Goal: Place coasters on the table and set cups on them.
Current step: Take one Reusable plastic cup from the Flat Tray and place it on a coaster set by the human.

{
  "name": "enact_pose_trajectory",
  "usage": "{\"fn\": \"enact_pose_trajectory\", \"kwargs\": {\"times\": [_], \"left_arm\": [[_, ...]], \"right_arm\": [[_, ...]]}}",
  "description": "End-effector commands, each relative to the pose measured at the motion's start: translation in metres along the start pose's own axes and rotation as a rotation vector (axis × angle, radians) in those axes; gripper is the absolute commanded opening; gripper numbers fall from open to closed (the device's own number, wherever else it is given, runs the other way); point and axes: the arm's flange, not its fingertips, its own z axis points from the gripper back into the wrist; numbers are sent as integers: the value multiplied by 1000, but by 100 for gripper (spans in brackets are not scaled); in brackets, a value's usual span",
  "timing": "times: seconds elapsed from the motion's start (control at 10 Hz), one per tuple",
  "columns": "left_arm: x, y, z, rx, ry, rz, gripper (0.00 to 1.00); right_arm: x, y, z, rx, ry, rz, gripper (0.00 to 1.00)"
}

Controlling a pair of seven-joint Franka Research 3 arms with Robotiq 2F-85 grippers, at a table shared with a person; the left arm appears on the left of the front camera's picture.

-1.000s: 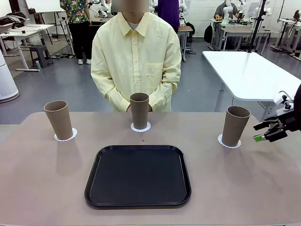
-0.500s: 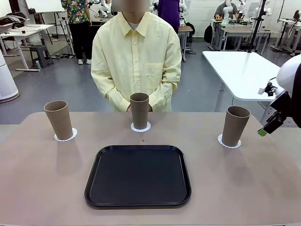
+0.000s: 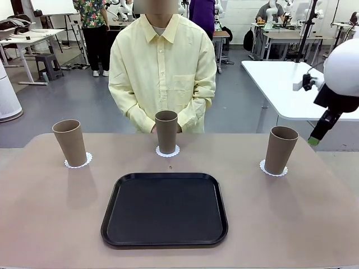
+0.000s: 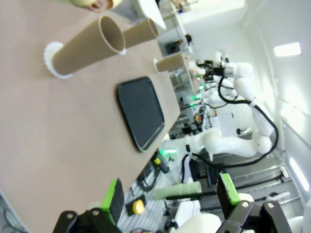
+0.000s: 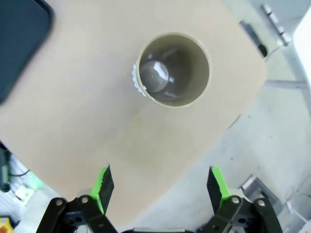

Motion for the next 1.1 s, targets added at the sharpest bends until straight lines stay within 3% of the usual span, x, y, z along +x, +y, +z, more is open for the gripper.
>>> {"fn": "enact_pose_trajectory", "kwargs": {"times": [0.0,0.1,0.2,1.0], "left_arm": [[-1,-2,2,3,-4,2,100],[-1,-2,2,3,-4,2,100],[-1,-2,2,3,-4,2,100],[-1,-2,2,3,-4,2,100]], "right_arm": [[16,-7,11,27,-15,-40,100],[18,-28,2,34,-45,-38,100],[9,0,14,1,-11,-6,100],[9,0,14,1,-11,-6,100]]}}
